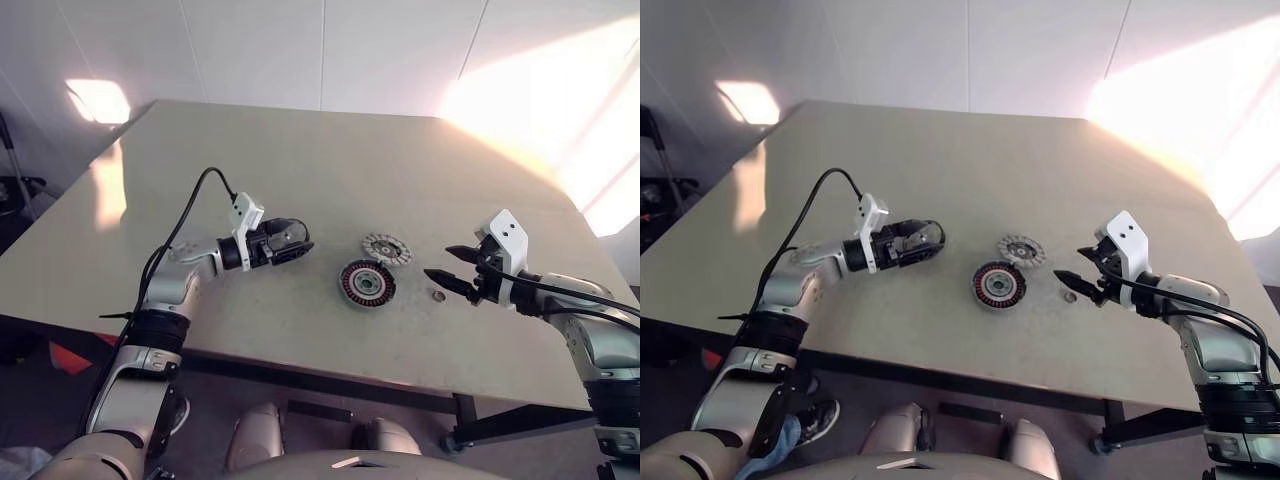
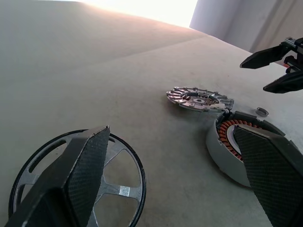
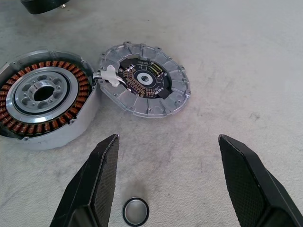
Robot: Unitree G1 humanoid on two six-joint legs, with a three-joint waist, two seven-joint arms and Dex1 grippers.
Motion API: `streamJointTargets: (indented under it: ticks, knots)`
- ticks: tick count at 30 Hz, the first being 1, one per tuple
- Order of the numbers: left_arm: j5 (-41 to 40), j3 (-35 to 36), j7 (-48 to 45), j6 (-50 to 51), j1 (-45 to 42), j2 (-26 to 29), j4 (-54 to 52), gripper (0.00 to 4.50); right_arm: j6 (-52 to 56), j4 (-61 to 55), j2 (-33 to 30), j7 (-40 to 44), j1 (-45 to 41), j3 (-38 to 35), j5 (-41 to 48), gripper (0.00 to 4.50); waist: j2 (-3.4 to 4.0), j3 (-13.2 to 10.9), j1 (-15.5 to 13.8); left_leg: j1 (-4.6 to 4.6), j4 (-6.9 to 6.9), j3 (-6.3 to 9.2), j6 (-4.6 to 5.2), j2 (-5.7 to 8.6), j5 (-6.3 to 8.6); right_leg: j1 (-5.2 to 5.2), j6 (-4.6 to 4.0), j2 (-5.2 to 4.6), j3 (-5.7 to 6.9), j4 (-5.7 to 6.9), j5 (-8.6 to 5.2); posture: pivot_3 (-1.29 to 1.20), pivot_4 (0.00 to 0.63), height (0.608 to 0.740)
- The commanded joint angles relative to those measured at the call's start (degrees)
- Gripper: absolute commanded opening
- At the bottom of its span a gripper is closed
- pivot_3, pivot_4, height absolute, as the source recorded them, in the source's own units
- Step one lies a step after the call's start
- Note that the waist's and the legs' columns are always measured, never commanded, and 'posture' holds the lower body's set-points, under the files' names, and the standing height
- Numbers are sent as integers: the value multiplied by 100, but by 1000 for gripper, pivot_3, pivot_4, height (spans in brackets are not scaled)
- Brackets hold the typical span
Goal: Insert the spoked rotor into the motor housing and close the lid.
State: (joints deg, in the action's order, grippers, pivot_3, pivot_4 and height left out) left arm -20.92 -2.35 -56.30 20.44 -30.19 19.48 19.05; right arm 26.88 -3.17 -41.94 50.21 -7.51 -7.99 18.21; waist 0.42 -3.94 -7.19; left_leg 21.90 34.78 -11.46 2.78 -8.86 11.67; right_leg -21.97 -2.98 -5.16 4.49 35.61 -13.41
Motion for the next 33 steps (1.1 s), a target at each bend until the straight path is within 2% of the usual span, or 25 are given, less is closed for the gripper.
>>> streamJointTargets:
  ticks: [1, 27, 33]
  knots:
    - [-12, 37, -40, -64, -15, 57, -216, 4443, -28, -203, -79, -16, -100, -102, 58, 3766, 0, 0, -2, 0, 0, 0, 0, 0, 0, 0, 0, 0, 0, 0, 0, 0, 0, 740]
    - [69, -21, -71, -153, -101, -61, -26, 4443, -16, -228, -100, -149, -5, -126, 41, 3766, 0, 0, -4, 0, 0, 0, 1, 0, 0, 1, 0, 0, 0, 0, 0, 0, 0, 740]
    - [81, -15, -87, -162, -112, -62, -7, 4443, 47, -191, -97, -134, 283, -101, 48, 3766, 1, 0, -7, 1, 0, 0, 1, 0, 1, 1, 0, 0, 0, -2, 0, 0, 0, 740]
